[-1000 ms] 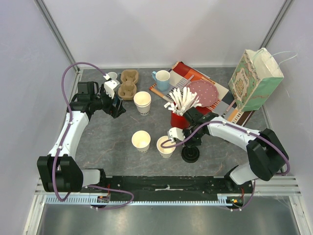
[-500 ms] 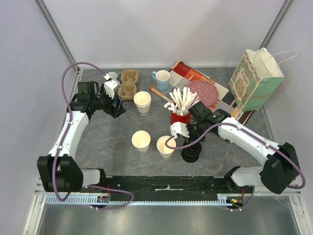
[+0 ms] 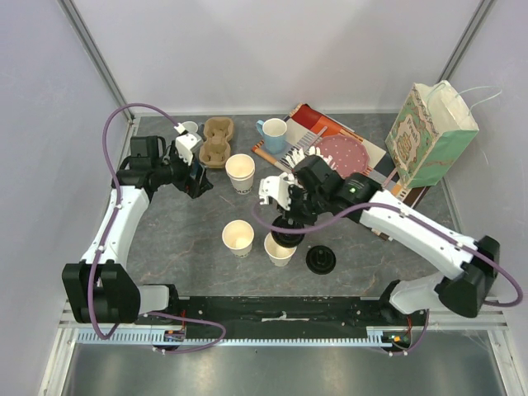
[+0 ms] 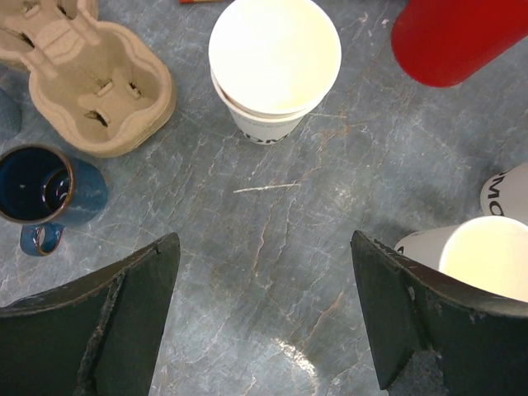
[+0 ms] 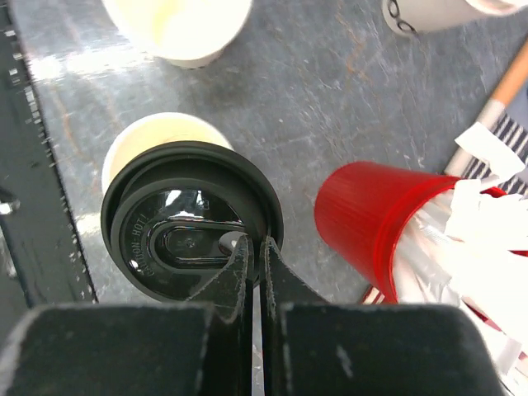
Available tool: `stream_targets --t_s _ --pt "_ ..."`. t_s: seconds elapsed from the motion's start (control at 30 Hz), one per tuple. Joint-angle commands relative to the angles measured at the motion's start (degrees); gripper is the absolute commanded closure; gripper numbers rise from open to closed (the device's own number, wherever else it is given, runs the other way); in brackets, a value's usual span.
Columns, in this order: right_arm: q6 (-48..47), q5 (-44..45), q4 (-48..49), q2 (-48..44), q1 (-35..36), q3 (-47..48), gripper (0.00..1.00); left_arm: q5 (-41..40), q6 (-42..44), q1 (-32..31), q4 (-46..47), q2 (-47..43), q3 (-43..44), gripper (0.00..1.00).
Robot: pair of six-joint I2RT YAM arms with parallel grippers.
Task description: Pack the takeout coffee
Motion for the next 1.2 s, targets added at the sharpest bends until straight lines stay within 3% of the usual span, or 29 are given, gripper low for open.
stream_targets --t_s 0.0,0.27,1.17 --pt "9.95 5.57 1.27 6.09 0.93 3.66 1.0 3.65 -1.66 0.1 -1.67 -0.13 3.19 0.1" --pt "16.01 7.06 -4.36 13.75 1.63 7.44 1.0 2.86 -1.75 0.1 -2.38 0.31 3.37 0.1" --pt "17.24 7.41 -1.9 16.48 4.88 7.0 1.0 1.55 -1.14 0.1 -2.55 1.28 3.64 0.1"
